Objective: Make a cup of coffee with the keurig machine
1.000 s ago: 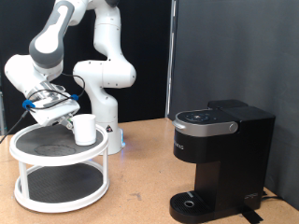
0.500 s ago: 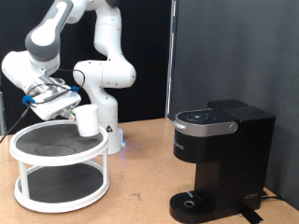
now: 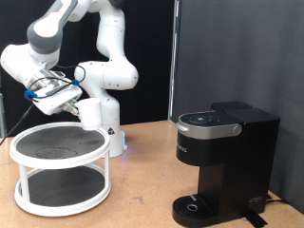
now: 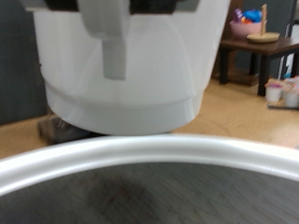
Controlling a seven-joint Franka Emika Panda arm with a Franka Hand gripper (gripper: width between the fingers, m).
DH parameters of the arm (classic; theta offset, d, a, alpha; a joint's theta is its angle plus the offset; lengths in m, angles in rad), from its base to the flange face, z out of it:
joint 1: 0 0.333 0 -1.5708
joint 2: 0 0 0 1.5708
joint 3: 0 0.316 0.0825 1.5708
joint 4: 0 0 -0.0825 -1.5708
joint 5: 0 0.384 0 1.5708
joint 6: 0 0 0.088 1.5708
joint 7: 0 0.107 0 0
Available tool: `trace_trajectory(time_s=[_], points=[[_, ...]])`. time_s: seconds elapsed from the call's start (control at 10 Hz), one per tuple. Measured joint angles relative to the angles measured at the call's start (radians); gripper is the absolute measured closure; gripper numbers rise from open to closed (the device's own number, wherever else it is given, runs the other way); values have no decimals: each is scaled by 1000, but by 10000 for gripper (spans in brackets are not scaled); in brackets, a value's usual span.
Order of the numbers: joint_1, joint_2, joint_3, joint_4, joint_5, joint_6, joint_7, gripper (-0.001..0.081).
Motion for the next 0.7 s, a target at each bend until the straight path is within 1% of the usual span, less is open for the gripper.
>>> trace_trajectory(time_s=[0.1, 0.4, 0.7], points=[[26, 9, 20, -3, 59, 38, 3, 802], [104, 56, 113, -5, 186, 174, 22, 802], [189, 107, 187, 7, 340, 274, 20, 802]])
